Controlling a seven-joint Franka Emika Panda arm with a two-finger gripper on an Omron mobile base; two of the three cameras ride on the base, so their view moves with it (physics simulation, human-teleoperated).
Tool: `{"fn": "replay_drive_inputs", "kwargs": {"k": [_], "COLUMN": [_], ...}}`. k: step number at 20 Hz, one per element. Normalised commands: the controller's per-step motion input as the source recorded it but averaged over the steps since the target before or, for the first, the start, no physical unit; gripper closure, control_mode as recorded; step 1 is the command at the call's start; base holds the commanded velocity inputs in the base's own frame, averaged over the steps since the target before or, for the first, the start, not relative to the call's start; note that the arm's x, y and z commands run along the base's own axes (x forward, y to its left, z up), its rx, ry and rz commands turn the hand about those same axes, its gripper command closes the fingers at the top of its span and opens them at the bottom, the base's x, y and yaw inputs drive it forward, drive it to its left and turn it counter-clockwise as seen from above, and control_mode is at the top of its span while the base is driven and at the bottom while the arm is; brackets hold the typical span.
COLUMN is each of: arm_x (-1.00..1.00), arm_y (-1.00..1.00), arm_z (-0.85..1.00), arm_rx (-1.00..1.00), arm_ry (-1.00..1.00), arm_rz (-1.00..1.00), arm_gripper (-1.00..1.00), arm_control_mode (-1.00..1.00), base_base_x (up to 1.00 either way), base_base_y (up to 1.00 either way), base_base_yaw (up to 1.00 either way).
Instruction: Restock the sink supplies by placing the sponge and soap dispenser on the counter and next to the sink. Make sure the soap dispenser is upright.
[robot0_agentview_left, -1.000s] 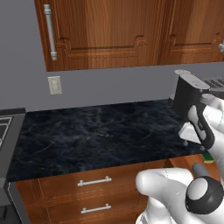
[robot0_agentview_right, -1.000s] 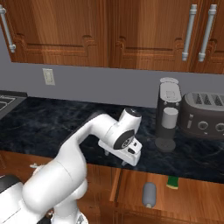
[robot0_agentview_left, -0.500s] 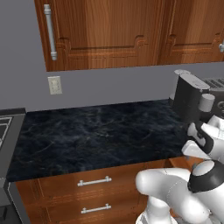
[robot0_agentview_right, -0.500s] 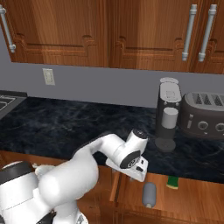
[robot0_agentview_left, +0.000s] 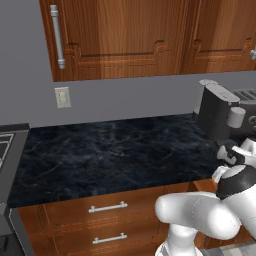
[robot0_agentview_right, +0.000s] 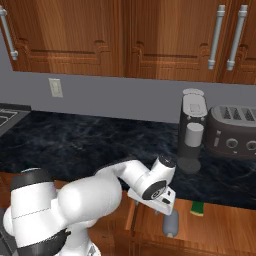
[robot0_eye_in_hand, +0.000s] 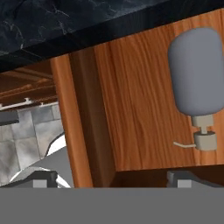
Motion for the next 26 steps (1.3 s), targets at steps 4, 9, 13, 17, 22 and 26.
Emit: {"fn": "replay_drive_inputs", "kwargs": {"k": [4,9,13,17,22,26], "arm_x": [-0.15,-0.31,-0.33,-0.22,-0.27,-0.56], "arm_y": [-0.01,-0.11,-0.13,-0.12,-0.12,-0.08], "arm_z": [-0.55,-0.32,-0.32,-0.30,-0.12,-0.01], "arm_rx": [0.00,0.04,0.02,0.01,0.02,0.02], "arm_ry": [0.01,0.00,0.00,0.02,0.06,0.04], "arm_rz": [0.00,0.00,0.00,0.00,0.00,0.00], "arm_gripper": [-1.00,-1.00,-1.00,-1.00,-1.00,-1.00], "arm_control_mode": [-1.00,-1.00,-1.00,-1.00,-1.00,-1.00], "base_base_x": [0.00,0.00,0.00,0.00,0.00,0.00], "base_base_y": [0.00,0.00,0.00,0.00,0.00,0.00], "base_base_yaw": [0.00,0.00,0.00,0.00,0.00,0.00]}}
